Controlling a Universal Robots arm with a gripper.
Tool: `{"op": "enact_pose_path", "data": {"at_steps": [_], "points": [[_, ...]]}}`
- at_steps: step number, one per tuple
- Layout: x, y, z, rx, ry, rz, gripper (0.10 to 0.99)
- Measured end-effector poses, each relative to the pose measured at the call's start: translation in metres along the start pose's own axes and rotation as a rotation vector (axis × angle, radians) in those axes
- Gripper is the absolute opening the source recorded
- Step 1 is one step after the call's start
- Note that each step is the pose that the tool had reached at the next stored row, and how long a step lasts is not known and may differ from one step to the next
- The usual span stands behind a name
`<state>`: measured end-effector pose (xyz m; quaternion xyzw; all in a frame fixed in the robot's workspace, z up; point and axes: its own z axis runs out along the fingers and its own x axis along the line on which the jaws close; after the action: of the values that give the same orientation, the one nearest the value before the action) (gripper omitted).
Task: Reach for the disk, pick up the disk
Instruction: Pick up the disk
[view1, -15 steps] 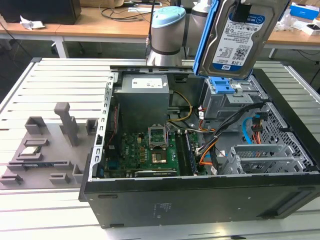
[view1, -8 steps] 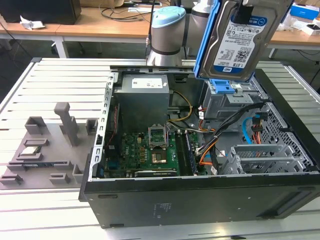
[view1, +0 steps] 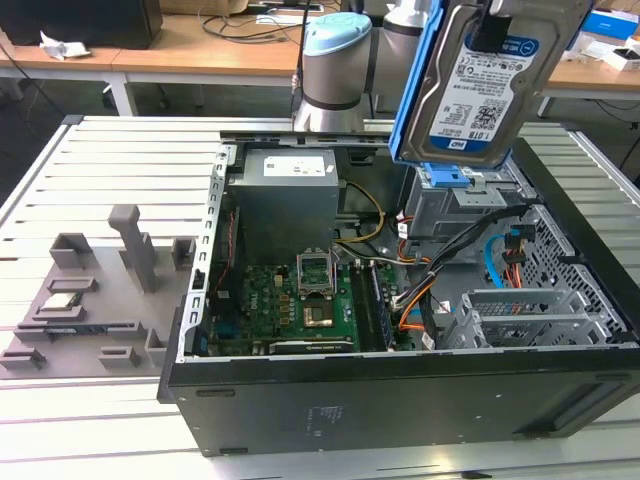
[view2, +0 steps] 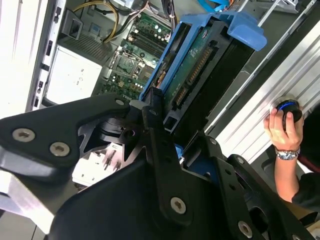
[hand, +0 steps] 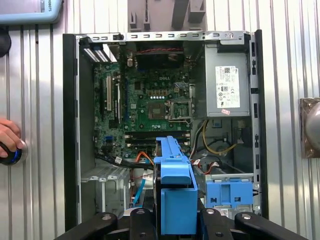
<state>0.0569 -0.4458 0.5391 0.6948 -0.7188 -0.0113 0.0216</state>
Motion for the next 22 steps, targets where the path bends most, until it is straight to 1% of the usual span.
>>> {"op": "enact_pose_path", "data": {"at_steps": [3, 10, 13, 22], "points": [[0.0037, -0.0001, 0.0001, 0.000, 0.0000, 0.000, 0.365], [0.0091, -0.0003, 0.0001, 0.000, 0.0001, 0.000, 0.365], [0.0139, -0.0005, 0.0002, 0.000, 0.0001, 0.000, 0.365], [0.0225, -0.0008, 0.0003, 0.000, 0.0001, 0.000, 0.365]]}}
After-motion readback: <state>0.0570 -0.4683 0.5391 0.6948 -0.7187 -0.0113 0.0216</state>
